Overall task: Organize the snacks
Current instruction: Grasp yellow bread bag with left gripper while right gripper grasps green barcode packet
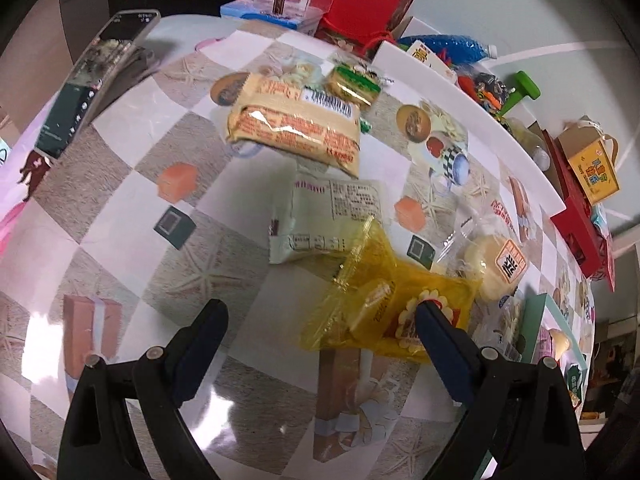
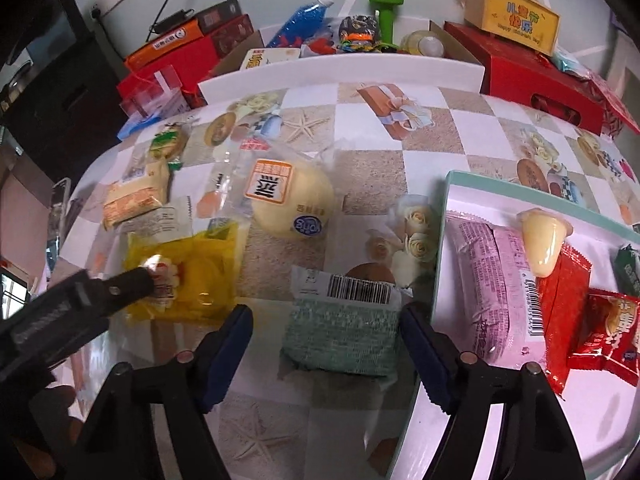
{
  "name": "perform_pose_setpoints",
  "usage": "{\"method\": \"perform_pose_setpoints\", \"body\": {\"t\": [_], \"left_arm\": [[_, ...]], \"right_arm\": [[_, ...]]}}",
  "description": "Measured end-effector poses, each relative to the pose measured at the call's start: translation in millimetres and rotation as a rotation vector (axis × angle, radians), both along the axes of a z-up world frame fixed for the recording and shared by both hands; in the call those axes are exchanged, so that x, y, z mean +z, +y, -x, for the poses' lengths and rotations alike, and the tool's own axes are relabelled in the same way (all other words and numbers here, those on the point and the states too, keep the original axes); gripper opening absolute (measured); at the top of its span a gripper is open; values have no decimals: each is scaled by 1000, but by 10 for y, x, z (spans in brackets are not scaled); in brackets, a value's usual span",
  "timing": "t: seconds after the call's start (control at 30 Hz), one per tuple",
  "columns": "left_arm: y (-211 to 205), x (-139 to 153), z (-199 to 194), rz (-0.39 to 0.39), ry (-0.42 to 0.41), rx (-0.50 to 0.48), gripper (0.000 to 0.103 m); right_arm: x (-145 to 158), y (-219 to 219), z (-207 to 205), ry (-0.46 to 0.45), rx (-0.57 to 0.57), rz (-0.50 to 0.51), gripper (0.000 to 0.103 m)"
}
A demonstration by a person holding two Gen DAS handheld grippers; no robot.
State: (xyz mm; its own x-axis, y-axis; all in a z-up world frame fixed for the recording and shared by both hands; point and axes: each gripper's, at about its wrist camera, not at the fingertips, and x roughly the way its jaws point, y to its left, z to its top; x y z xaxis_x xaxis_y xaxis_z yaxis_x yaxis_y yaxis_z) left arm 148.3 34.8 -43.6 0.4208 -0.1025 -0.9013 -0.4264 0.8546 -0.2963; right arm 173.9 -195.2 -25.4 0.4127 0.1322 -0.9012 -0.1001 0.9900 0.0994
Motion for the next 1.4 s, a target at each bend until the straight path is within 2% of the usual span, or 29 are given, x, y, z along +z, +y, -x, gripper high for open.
{"method": "perform_pose_setpoints", "body": {"t": [0.17, 0.33, 0.53, 0.67, 0.9, 1.07, 1.27, 1.3, 1.4], "left_arm": [[-119, 88, -56, -2, -41, -52, 95], [-331, 68, -165, 16, -42, -119, 95], [-577, -38, -283, -40, -2, -180, 95], [-631, -81, -332, -37, 5, -178, 95], [-686, -106, -371, -80, 7, -165, 95], [-557, -89, -313, -110, 20, -126, 95], [-482, -99, -289, -120, 33, -122, 95], [-493, -101, -288, -125, 33, -127, 95], [-517, -91, -279, -123, 27, -135, 89]], "right_arm": [[-34, 53, 5, -4, 25, 21, 79], [-84, 99, 27, 19, 54, -18, 79], [-162, 104, 17, 37, 51, -8, 78], [-178, 149, 24, 28, 58, 24, 78], [-181, 175, 29, 16, 53, 44, 78], [-190, 190, 27, 12, 51, 56, 78], [-202, 221, 28, 3, 49, 87, 74], [-203, 222, 31, 5, 49, 85, 69], [-194, 208, 38, 3, 43, 83, 66]]}}
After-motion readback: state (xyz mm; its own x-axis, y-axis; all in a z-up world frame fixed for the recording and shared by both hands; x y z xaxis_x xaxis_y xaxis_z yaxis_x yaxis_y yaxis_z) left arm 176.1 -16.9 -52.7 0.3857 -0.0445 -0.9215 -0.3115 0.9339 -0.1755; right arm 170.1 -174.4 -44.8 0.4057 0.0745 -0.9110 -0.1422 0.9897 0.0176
